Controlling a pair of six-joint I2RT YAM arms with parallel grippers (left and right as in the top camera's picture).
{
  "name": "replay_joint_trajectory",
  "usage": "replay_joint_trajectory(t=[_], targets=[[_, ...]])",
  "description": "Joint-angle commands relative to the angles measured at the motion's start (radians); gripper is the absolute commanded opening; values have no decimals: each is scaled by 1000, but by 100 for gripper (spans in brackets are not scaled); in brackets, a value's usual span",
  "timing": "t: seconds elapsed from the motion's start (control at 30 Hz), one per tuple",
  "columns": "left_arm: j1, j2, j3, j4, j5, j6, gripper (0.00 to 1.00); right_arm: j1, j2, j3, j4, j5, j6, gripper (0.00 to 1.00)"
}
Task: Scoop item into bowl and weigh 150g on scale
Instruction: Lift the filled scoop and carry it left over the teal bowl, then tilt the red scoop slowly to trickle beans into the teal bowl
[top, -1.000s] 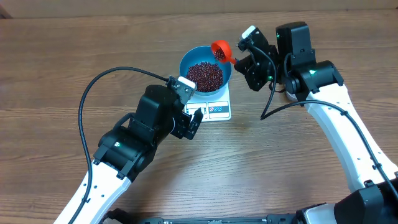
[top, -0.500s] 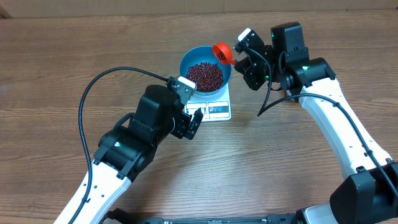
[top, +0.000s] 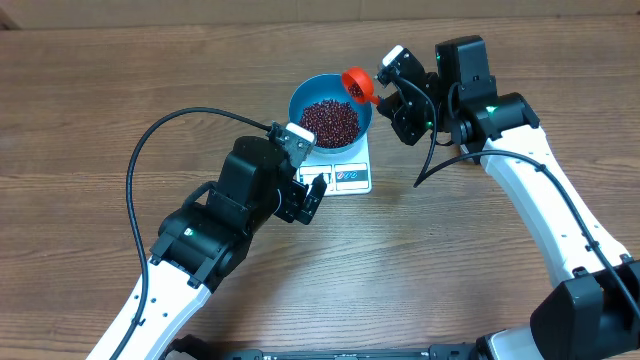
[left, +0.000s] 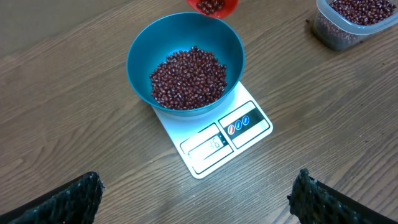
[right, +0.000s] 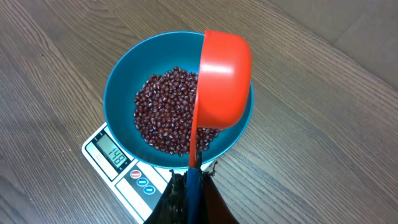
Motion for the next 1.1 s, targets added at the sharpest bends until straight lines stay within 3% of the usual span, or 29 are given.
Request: replay_joint_trajectory(t=[0.0,1.07], targets=[[4,2,-3,1,2,19,100,7,-2,24,4,2,-2,4],[4,2,-3,1,2,19,100,7,-2,24,10,-17,-2,4]])
